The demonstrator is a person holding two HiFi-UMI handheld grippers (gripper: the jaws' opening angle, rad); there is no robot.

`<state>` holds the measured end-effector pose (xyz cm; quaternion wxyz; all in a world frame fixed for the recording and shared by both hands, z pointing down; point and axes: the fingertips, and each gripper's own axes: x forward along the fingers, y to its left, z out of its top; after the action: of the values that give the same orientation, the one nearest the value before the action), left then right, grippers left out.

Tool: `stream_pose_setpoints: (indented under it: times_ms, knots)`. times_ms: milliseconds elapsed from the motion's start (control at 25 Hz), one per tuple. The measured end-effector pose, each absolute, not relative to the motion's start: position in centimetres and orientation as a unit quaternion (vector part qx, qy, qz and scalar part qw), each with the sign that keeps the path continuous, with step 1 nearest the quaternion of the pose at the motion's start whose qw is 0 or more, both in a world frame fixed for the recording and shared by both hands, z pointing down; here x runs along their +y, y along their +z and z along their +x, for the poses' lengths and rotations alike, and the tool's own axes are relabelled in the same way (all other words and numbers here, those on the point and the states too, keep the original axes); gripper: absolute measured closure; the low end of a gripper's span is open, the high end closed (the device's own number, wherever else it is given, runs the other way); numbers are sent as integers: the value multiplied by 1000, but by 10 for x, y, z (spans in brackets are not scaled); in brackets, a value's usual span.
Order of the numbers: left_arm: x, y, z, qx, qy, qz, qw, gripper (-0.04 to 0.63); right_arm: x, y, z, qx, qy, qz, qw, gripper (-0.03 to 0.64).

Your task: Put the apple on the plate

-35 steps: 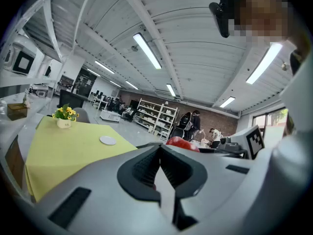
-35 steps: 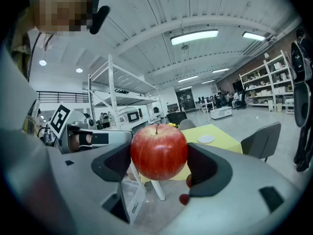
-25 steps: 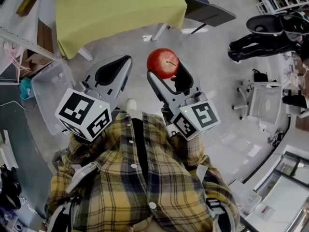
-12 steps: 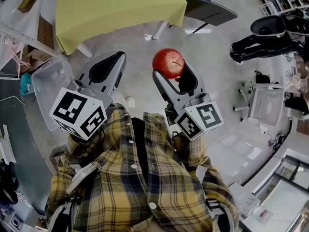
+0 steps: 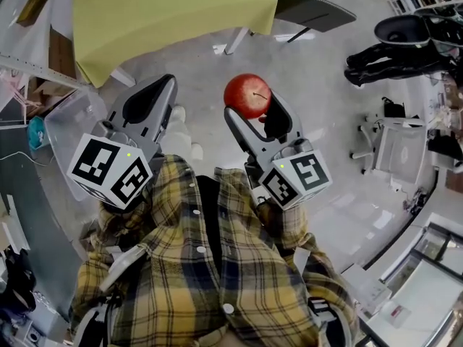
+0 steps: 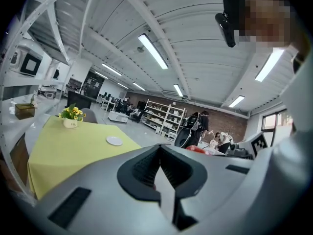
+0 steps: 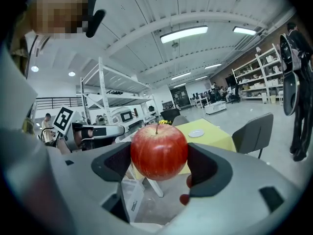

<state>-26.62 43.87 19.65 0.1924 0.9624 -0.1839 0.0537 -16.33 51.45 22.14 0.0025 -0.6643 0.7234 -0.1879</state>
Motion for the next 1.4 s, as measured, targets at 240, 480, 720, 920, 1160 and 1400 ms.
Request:
stream_pose_setpoints:
  times_ms: [240, 480, 720, 920, 1160, 1400]
  knots:
    - [388, 190, -240, -164, 53, 967, 189, 586, 464, 216, -144, 714, -180, -676, -7, 259]
    - [333, 183, -212, -143, 51, 971, 187, 586, 411, 210, -122, 705, -175, -687, -7, 259]
    - [284, 183, -196, -122, 52, 973, 191, 586, 363, 207, -113, 697, -177, -695, -8, 259]
    - [253, 186, -186, -103, 55, 974, 193, 586, 333, 210, -105, 684, -182, -706, -12, 259]
    - [227, 195, -181, -87, 67, 974, 198, 586, 308, 215, -97, 665, -193, -721, -15, 259]
    - [212, 214, -180, -83, 83, 968, 221, 586, 299, 234, -94, 650, -221, -727, -18, 259]
